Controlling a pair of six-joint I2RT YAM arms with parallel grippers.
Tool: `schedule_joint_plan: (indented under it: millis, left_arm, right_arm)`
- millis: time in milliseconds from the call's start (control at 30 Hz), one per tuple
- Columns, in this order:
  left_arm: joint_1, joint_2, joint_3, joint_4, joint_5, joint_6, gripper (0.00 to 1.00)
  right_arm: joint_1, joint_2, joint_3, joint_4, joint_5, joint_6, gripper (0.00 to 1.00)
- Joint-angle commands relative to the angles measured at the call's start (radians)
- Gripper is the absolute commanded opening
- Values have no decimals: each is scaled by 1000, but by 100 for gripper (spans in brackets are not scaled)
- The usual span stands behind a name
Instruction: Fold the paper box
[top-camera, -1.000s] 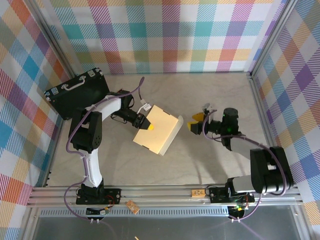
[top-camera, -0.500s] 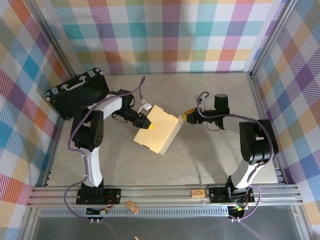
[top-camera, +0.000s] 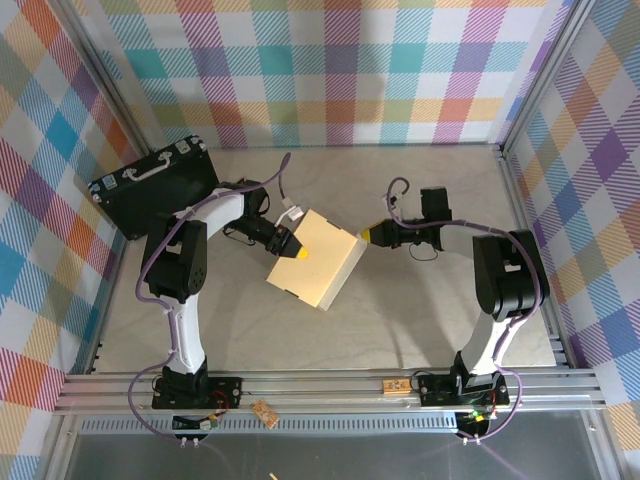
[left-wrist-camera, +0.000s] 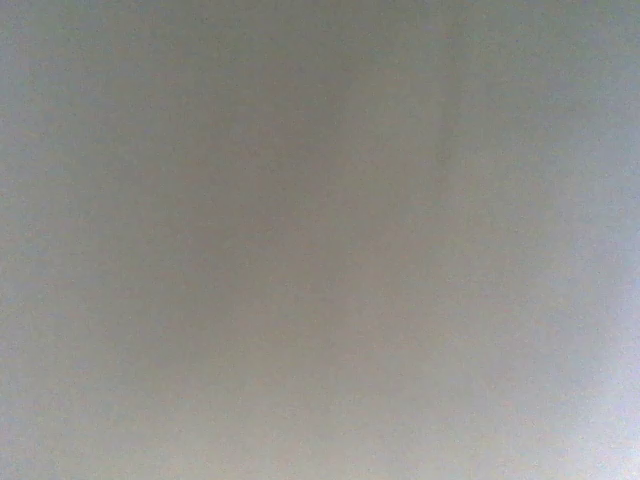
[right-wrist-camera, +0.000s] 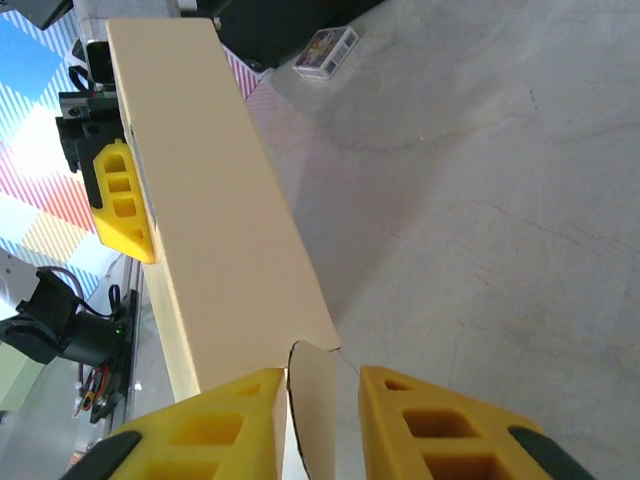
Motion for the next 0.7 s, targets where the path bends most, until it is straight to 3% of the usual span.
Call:
schedule_joint_plan:
  millis: [0, 100, 433, 667]
  left_arm:
    - [7, 7, 21, -26, 31, 34, 32]
    - [7, 9, 21, -24, 31, 29, 32]
    - [11, 0, 7, 8, 29, -15, 31]
    - [22, -13, -1, 23, 36, -22, 30]
  right_arm:
    - [14, -4, 14, -38, -9, -49, 16]
    - [24, -35, -23, -9, 21, -54, 0]
    - [114, -207, -226, 171, 221, -148, 0]
    - [143, -277, -360, 355, 284, -112, 0]
